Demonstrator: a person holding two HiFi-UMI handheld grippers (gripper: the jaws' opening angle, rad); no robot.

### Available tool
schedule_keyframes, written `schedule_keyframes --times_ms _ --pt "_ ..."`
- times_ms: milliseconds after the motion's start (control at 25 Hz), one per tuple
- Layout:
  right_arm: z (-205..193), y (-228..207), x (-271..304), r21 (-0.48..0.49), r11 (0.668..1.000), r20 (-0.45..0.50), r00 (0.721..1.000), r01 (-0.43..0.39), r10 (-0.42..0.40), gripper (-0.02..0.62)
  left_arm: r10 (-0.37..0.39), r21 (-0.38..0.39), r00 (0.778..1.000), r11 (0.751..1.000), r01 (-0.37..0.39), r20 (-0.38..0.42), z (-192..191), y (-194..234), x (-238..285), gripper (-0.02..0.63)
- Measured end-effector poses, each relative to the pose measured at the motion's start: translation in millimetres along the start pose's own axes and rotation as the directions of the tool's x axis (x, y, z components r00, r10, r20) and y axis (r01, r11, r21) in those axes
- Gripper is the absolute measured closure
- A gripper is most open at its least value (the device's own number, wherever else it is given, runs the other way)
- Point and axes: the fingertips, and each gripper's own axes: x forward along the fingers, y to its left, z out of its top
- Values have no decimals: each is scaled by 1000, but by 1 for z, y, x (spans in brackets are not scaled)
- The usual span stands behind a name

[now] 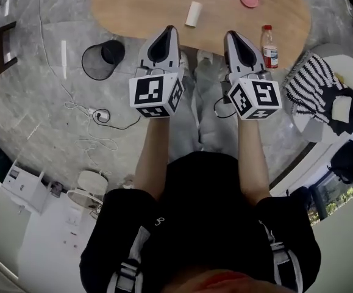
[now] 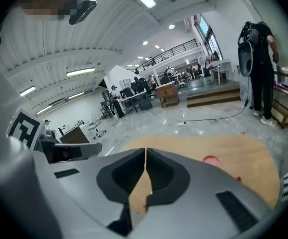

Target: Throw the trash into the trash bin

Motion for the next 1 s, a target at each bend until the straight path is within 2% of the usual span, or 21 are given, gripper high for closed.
schedule_keyframes --times_ms 360,680,720,760,800,1000 --pt "-100 -11 89 -13 999 -176 983 -46 43 583 48 -67 996 996 -53 -79 -84 45 60 598" --pt "-168 -25 142 34 997 -286 956 -64 71 576 75 -100 987 991 -89 -140 -147 79 88 598" --pt "-176 -27 149 40 997 -309 948 -68 77 527 81 -108 986 989 -97 -144 -153 83 89 598" --pt "-186 -29 155 47 996 -338 937 -71 83 416 86 -116 985 988 -104 -148 -158 87 90 598" --pt "-195 -31 161 55 996 -367 926 -68 84 376 90 -123 984 986 -109 -152 -163 91 90 598" --pt "-222 -41 188 58 998 -446 895 1 25 367 109 -144 981 981 -132 -162 -175 109 89 597"
